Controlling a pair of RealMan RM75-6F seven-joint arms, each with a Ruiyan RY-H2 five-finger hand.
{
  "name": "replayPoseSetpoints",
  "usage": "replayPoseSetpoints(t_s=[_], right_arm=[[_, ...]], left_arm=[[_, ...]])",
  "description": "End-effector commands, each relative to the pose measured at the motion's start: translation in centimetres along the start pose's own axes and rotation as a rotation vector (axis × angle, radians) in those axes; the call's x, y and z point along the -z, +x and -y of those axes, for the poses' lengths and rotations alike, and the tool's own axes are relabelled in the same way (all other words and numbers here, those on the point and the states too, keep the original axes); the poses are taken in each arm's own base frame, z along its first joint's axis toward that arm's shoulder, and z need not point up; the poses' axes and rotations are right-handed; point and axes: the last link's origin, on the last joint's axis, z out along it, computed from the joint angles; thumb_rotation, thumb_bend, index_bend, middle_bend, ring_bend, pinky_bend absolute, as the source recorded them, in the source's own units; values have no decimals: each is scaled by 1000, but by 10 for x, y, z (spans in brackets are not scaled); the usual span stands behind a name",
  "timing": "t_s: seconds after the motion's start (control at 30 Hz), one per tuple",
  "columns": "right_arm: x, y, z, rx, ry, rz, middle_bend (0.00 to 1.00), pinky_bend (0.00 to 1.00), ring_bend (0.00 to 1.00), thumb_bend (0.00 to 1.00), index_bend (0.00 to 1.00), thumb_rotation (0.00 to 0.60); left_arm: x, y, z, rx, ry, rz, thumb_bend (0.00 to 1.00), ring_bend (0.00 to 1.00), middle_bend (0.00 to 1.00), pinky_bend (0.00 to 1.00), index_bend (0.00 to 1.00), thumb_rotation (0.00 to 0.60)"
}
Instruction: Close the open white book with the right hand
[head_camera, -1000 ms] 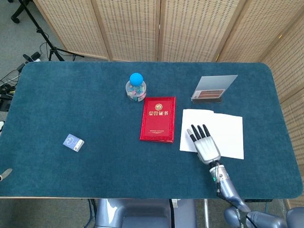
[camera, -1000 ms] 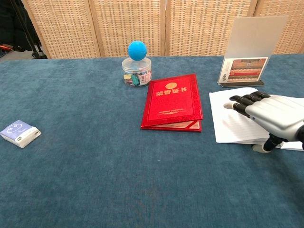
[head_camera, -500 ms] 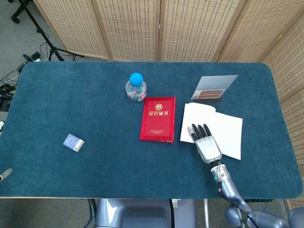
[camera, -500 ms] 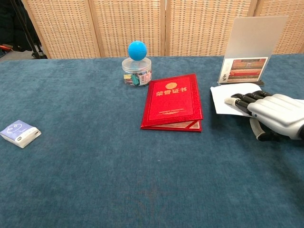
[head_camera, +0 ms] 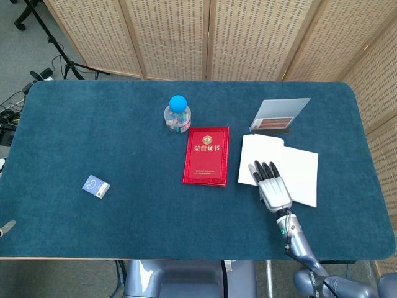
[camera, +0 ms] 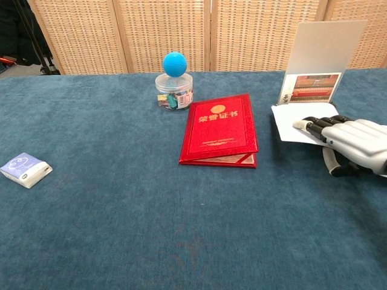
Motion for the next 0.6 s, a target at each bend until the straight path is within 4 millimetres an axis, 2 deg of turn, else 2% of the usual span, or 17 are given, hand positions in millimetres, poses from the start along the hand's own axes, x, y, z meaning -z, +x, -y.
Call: replayPoseSetpoints(t_s=[0.03, 0.27, 0.37, 0.6], right_arm=[[4, 2, -6, -75, -38, 6, 0, 0, 0, 930, 0, 600], [10, 11, -23, -278, -109, 30, 0, 0, 0, 930, 0, 600], [13, 16, -35, -386, -147, 26, 0, 0, 0, 931, 0, 600], [13, 16, -63, -645, -245, 76, 0, 0, 0, 968, 0, 600]], left_arm=[[1, 0, 0, 2, -3, 1, 0, 0, 0, 0, 0, 600], [4, 2, 0, 12, -11, -7, 0, 0, 0, 0, 0, 600], [5, 3, 0, 15, -14, -8, 0, 0, 0, 0, 0, 600], [6, 2, -1, 13, -22, -6, 0, 0, 0, 0, 0, 600]])
